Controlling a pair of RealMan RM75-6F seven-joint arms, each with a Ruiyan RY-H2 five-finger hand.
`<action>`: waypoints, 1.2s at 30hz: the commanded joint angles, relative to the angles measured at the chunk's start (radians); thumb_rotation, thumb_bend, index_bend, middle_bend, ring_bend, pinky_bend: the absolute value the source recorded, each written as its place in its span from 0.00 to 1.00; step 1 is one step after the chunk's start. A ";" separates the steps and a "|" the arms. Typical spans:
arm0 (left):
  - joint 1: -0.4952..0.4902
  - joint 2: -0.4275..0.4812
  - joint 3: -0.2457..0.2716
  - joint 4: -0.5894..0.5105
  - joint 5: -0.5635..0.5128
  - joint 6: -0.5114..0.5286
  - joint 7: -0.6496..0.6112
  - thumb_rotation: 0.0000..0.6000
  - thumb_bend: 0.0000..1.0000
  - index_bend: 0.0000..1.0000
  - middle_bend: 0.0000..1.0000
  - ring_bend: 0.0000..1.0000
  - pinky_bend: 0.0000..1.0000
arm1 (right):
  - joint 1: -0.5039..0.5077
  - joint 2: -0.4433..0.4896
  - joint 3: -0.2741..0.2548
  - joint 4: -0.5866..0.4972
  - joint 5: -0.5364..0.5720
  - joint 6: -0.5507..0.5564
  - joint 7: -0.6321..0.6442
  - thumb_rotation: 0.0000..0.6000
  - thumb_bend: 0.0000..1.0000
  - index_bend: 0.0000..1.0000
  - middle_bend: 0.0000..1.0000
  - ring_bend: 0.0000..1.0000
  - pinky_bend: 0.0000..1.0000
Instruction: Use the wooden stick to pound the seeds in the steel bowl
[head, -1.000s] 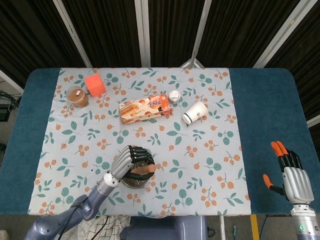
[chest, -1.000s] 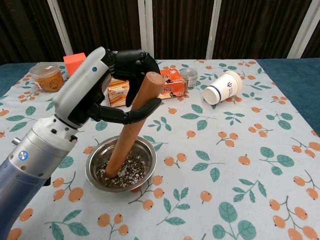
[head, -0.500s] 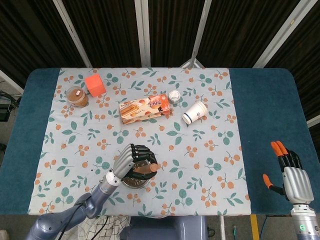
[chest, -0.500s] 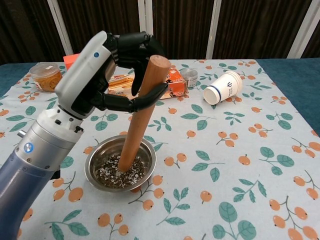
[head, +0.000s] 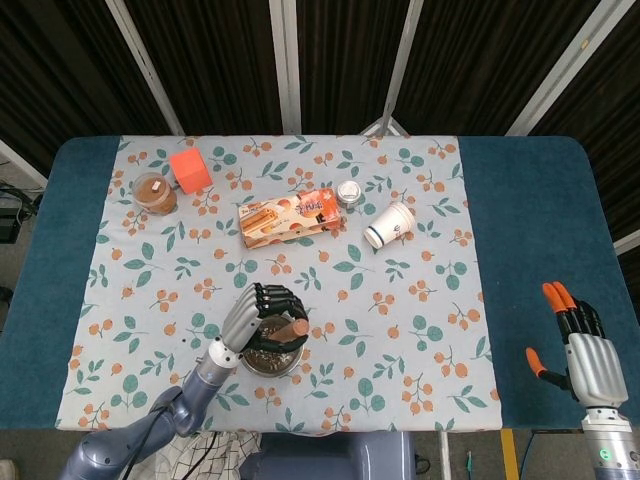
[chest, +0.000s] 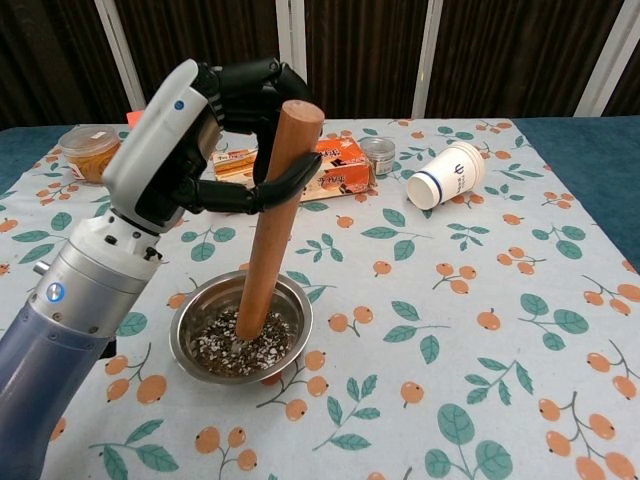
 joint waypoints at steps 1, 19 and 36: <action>0.011 -0.018 0.011 0.039 -0.007 -0.007 -0.025 1.00 0.80 0.64 0.77 0.63 0.73 | 0.001 -0.002 0.002 0.000 0.003 -0.002 -0.002 1.00 0.37 0.00 0.00 0.00 0.00; 0.027 -0.026 0.040 0.076 -0.018 0.016 -0.057 1.00 0.80 0.64 0.77 0.63 0.73 | 0.001 -0.006 0.005 -0.004 0.010 -0.001 -0.010 1.00 0.37 0.00 0.00 0.00 0.00; -0.017 -0.026 0.027 0.030 -0.017 0.049 -0.033 1.00 0.80 0.64 0.77 0.63 0.73 | 0.003 -0.004 0.004 0.000 0.005 -0.002 0.001 1.00 0.37 0.00 0.00 0.00 0.00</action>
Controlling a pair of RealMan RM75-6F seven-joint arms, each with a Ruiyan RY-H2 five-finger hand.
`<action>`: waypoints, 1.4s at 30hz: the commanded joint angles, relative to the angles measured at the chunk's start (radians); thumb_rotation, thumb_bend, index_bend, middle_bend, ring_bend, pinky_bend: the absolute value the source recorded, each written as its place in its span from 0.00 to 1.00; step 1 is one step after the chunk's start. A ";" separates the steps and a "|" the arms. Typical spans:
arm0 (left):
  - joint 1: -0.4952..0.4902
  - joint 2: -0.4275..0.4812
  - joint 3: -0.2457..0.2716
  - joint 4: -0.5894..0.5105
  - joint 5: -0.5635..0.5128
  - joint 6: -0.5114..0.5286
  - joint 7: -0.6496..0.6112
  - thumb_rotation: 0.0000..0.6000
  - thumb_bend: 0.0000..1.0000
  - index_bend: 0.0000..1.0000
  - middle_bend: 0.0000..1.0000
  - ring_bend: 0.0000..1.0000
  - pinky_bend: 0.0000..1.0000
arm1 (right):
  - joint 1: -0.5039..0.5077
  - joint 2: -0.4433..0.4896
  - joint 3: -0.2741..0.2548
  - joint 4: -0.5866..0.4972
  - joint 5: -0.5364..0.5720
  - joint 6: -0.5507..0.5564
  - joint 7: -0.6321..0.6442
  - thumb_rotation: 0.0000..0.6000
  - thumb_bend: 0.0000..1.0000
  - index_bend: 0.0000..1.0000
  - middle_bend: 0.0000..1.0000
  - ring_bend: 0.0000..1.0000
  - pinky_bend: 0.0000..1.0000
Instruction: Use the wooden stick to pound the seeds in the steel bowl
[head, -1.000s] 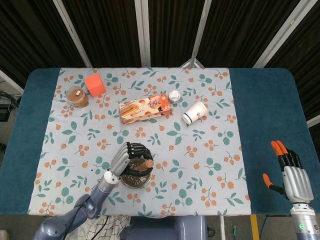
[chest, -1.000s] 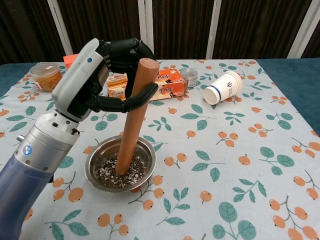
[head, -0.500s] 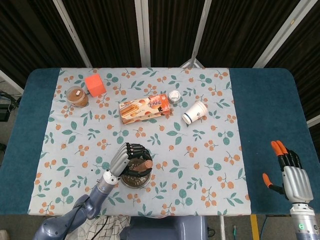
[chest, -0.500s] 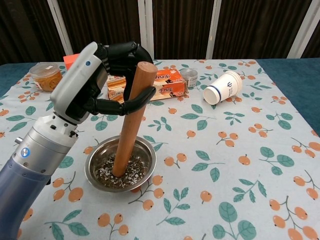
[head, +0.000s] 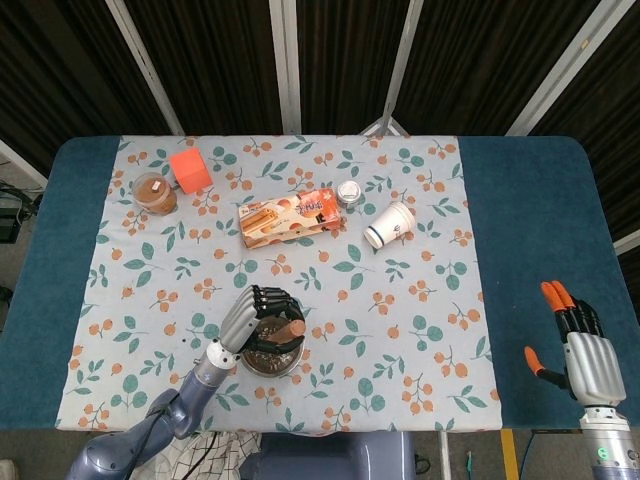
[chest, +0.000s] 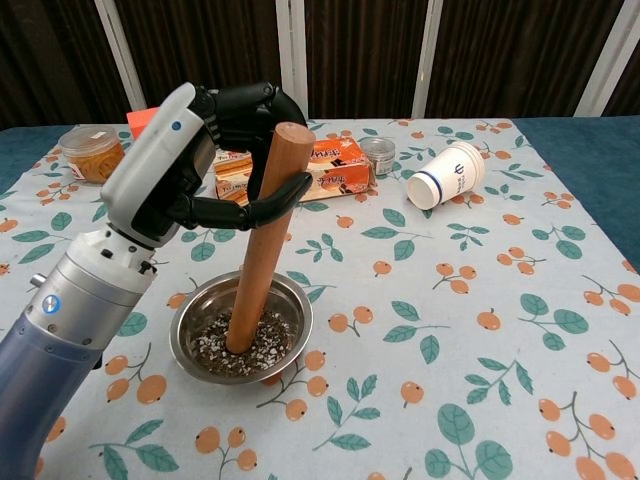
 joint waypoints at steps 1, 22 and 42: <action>-0.003 0.000 0.000 -0.004 0.000 0.002 0.001 1.00 0.80 0.64 0.77 0.63 0.73 | 0.000 0.000 0.001 0.001 0.001 -0.001 0.001 1.00 0.37 0.00 0.00 0.00 0.00; -0.019 0.079 -0.009 -0.130 0.016 0.034 0.066 1.00 0.80 0.64 0.77 0.63 0.73 | 0.000 -0.003 0.001 -0.001 0.000 0.004 -0.009 1.00 0.37 0.00 0.00 0.00 0.00; 0.034 0.036 0.025 -0.040 0.012 -0.005 0.024 1.00 0.80 0.64 0.77 0.63 0.73 | 0.002 -0.002 0.002 -0.001 0.006 -0.003 -0.007 1.00 0.37 0.00 0.00 0.00 0.00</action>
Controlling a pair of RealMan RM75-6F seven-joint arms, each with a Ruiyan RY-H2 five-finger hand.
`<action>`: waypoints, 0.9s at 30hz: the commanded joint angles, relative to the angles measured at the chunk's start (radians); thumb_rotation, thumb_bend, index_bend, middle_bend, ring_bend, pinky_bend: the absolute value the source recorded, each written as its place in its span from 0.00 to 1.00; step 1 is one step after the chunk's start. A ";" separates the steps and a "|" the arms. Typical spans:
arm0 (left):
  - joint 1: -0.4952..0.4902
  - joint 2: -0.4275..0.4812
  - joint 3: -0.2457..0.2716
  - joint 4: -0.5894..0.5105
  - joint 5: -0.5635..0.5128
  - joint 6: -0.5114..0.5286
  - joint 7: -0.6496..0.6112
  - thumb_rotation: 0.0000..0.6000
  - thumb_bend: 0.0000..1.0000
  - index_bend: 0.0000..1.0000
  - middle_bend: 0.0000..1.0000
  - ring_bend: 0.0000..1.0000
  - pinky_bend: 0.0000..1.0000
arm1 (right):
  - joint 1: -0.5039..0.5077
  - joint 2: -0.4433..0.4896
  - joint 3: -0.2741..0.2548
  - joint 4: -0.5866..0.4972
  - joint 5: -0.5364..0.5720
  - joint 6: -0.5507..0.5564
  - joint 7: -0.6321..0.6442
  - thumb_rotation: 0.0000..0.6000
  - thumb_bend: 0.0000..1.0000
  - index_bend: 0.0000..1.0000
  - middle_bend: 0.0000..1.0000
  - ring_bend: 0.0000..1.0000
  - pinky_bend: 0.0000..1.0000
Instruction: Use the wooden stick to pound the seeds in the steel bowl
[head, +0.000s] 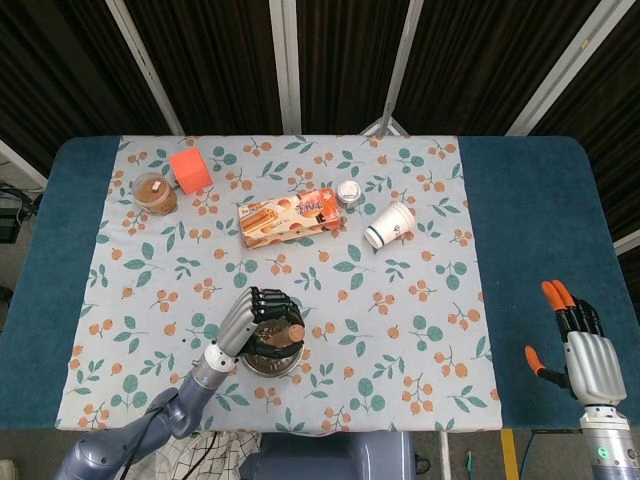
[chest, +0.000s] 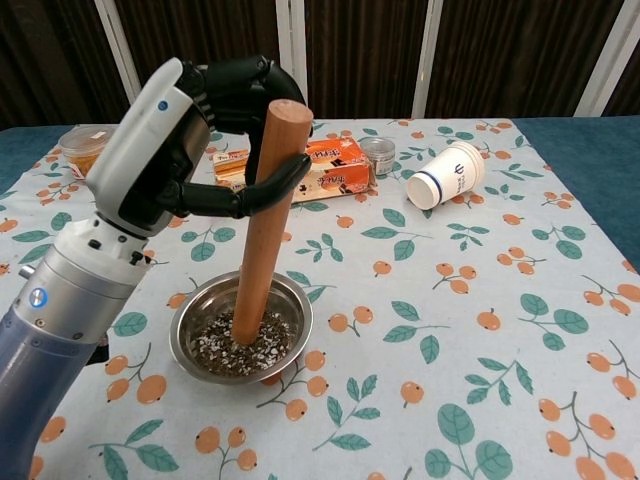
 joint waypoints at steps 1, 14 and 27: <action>0.014 -0.012 0.011 0.025 0.002 -0.001 -0.013 1.00 0.80 0.64 0.77 0.63 0.73 | 0.000 0.000 0.000 -0.001 0.001 0.000 0.000 1.00 0.37 0.00 0.00 0.00 0.00; 0.041 -0.033 0.024 0.087 -0.003 0.003 -0.052 1.00 0.80 0.64 0.77 0.63 0.73 | 0.001 -0.002 0.001 -0.001 0.002 -0.001 -0.004 1.00 0.37 0.00 0.00 0.00 0.00; 0.002 -0.013 0.004 0.046 0.000 0.034 -0.026 1.00 0.80 0.64 0.77 0.63 0.73 | 0.000 -0.002 0.000 -0.001 -0.001 0.004 -0.003 1.00 0.37 0.00 0.00 0.00 0.00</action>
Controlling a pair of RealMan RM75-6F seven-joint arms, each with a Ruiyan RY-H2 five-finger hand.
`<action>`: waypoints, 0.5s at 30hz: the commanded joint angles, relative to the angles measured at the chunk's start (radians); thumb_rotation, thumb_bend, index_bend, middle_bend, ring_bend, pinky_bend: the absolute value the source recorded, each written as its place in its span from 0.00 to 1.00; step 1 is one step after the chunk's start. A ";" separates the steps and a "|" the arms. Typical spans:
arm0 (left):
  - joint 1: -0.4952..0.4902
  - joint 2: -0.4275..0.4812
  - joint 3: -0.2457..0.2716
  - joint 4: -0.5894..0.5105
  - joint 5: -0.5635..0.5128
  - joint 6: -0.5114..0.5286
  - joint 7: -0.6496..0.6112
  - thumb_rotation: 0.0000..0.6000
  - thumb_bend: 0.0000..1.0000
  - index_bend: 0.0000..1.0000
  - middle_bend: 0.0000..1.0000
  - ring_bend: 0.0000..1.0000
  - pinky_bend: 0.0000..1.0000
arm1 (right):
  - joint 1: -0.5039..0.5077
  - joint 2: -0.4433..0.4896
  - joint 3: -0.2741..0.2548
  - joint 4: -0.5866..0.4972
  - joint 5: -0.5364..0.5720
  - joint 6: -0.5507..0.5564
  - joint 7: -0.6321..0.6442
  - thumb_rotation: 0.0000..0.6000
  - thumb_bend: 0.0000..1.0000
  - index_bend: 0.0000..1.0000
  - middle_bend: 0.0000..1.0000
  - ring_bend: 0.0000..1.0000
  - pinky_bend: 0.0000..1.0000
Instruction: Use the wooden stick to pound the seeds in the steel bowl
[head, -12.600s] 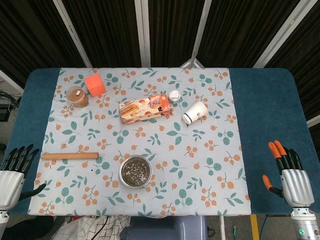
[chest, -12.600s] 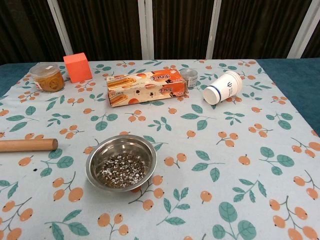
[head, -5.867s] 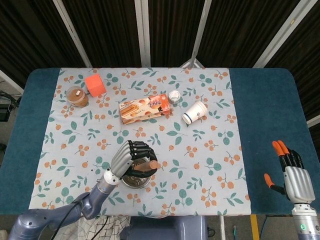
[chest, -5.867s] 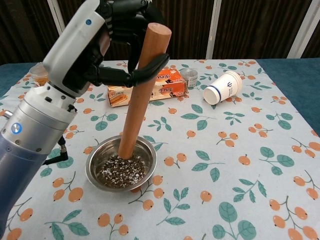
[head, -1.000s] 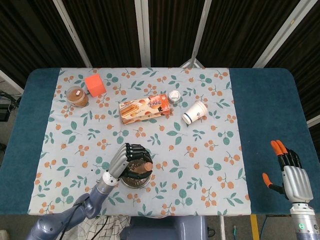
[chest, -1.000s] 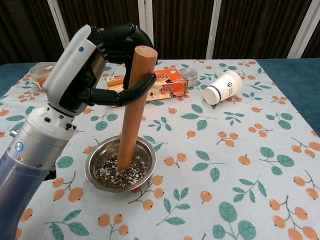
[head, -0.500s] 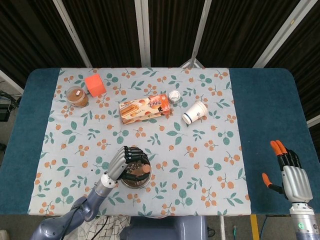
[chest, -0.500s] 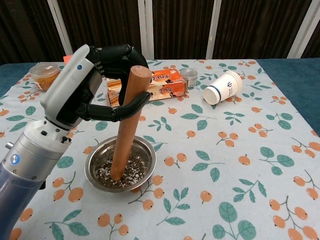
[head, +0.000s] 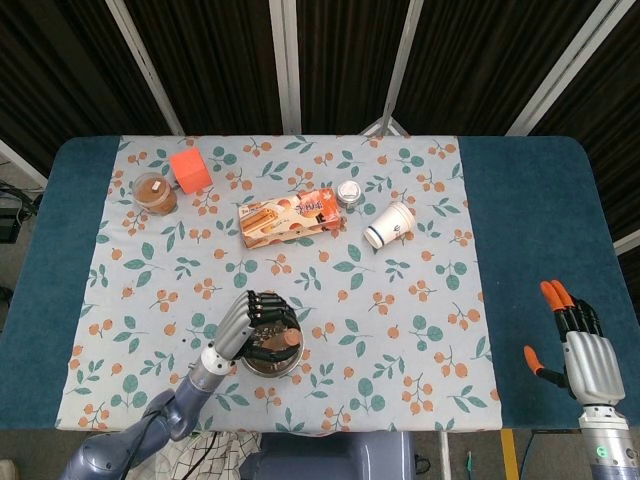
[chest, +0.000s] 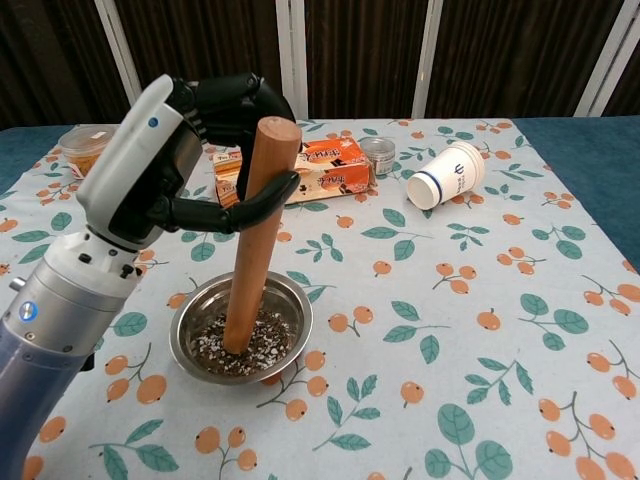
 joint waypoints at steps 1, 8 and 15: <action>-0.018 0.013 -0.010 -0.025 0.003 0.012 0.016 1.00 0.80 0.64 0.77 0.63 0.73 | -0.001 0.000 0.000 0.000 -0.001 0.001 0.002 1.00 0.37 0.00 0.00 0.00 0.00; -0.067 0.074 -0.036 -0.140 0.023 0.040 0.094 1.00 0.79 0.64 0.77 0.63 0.73 | -0.002 0.002 0.001 0.002 -0.003 0.005 0.009 1.00 0.37 0.00 0.00 0.00 0.00; -0.100 0.162 -0.050 -0.266 0.049 0.041 0.196 1.00 0.79 0.64 0.77 0.63 0.73 | -0.002 0.004 0.000 0.004 -0.006 0.006 0.015 1.00 0.37 0.00 0.00 0.00 0.00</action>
